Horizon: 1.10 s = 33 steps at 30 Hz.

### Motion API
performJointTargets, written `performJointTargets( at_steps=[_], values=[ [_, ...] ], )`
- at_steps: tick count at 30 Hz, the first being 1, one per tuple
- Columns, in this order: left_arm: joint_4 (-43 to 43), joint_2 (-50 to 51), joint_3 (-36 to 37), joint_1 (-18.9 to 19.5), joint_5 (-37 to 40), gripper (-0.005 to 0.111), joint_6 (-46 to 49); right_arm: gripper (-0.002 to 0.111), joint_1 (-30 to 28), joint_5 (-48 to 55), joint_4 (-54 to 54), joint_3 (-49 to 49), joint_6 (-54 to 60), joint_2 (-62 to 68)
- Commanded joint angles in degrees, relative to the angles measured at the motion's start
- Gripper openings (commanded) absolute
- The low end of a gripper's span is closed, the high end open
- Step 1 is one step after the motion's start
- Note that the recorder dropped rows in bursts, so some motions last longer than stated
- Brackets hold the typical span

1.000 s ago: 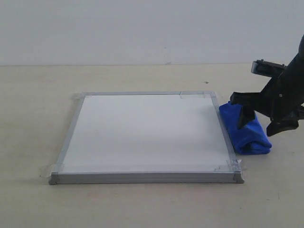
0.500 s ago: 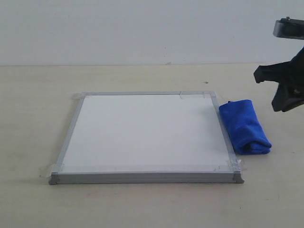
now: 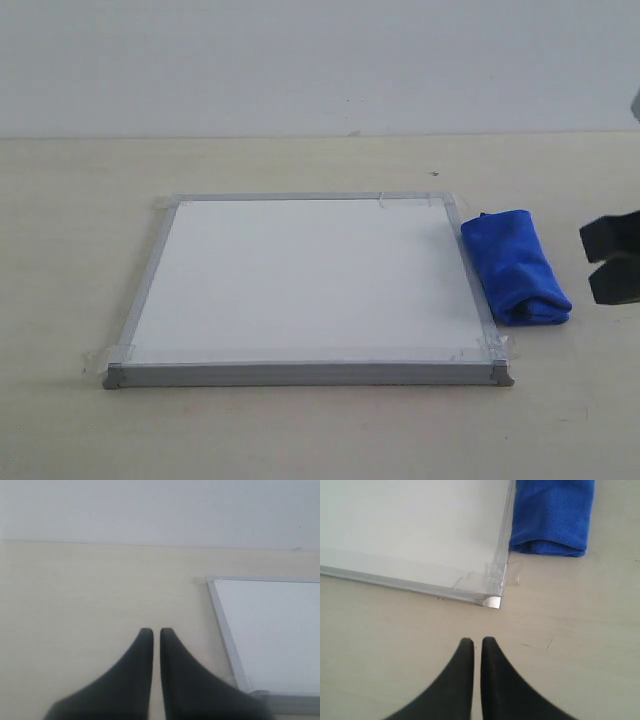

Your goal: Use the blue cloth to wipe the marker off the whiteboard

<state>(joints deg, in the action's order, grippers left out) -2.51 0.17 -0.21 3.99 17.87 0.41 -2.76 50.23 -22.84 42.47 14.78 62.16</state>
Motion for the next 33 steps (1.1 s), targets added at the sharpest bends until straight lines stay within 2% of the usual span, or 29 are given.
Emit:
performJointTargets(
  at_steps=[1,5,10,14,16,19,22,29,31,33],
  values=[
    [0.19,-0.17,0.21,0.07,-0.55,0.005,0.02,0.000,0.00,-0.20,-0.60,-4.78,1.06,-7.33],
    [0.19,-0.17,0.21,0.07,-0.55,0.005,0.02,0.000,0.00,3.94,-0.60,-5.23,1.06,-11.15],
    [0.19,-0.17,0.21,0.07,-0.42,0.005,0.02,0.000,0.12,4.15,-0.60,-5.23,1.18,-12.90],
    [0.19,-0.17,0.21,0.07,-0.42,0.005,0.02,0.000,0.68,1.37,-0.64,-5.32,0.75,-18.39],
    [0.19,-0.17,0.21,0.07,-0.42,0.005,0.02,0.000,0.68,-5.29,-0.22,-5.62,1.40,-26.49],
    [0.19,-0.17,0.21,0.07,-0.58,0.005,0.02,0.000,0.68,-25.03,-0.22,-11.95,6.20,-37.63],
    [0.19,-0.17,0.21,0.07,-0.58,0.005,0.02,0.000,0.68,-34.24,-0.10,-20.77,11.81,-45.67],
    [0.19,-0.17,0.21,0.07,-0.44,0.005,0.02,0.000,0.68,-40.47,-0.10,-39.98,14.21,-56.65],
    [0.19,-0.17,0.21,0.07,-0.44,0.005,0.02,0.000,0.68,-42.13,-0.39,-42.47,13.91,-61.64],
    [0.19,-0.17,0.21,0.07,-0.44,0.005,0.02,0.000,0.68,-38.75,-0.52,-42.47,14.27,-62.16]
  ],
)
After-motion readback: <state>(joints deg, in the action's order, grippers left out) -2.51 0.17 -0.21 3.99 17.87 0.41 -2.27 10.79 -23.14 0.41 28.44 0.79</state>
